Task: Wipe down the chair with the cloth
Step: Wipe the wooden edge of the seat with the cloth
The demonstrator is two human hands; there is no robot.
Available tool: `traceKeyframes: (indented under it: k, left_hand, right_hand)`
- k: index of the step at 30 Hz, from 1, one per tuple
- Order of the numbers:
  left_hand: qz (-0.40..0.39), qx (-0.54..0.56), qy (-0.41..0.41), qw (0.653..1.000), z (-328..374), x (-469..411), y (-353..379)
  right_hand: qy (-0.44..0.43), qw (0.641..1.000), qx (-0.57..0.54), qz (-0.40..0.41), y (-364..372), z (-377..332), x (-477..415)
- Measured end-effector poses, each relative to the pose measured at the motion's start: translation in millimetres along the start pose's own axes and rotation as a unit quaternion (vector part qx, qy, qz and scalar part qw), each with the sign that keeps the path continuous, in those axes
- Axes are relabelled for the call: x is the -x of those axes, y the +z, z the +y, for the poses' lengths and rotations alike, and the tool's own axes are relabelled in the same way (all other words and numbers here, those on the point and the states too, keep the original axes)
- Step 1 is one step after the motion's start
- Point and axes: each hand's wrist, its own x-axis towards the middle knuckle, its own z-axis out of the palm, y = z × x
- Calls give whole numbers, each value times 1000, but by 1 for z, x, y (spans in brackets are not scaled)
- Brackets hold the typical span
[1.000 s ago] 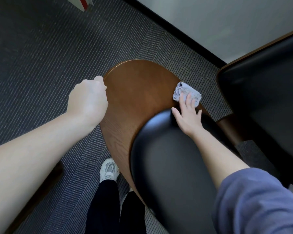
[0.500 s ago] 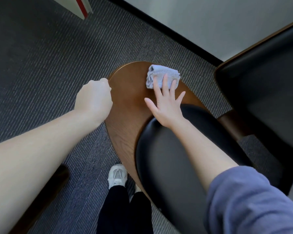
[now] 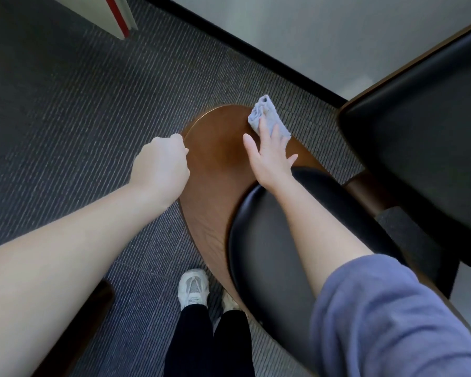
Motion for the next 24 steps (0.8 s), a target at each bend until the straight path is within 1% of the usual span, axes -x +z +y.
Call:
traceKeyframes:
  k: [5, 10, 14, 19, 22, 24]
  left_hand:
    - [-4, 8, 4, 1000, -2, 0, 1]
    - [1, 0, 23, 1000, -7, -3, 4]
    - [3, 12, 30, 999, -8, -2, 4]
    - [-11, 11, 30, 999, -7, -3, 1]
    - [-18, 15, 29, 999, -6, -3, 0]
    - [-19, 16, 24, 999, -6, -2, 0]
  right_hand:
    - [144, 988, -51, -8, 2, 8, -15]
    - [198, 979, -56, -16, -4, 21, -23]
    - [205, 975, -89, -4, -6, 16, -26]
    - [176, 981, -82, -24, 1, -2, -8]
    - [167, 982, -83, -26, 14, -16, 7]
    - [147, 985, -85, -34, 24, -24, 21]
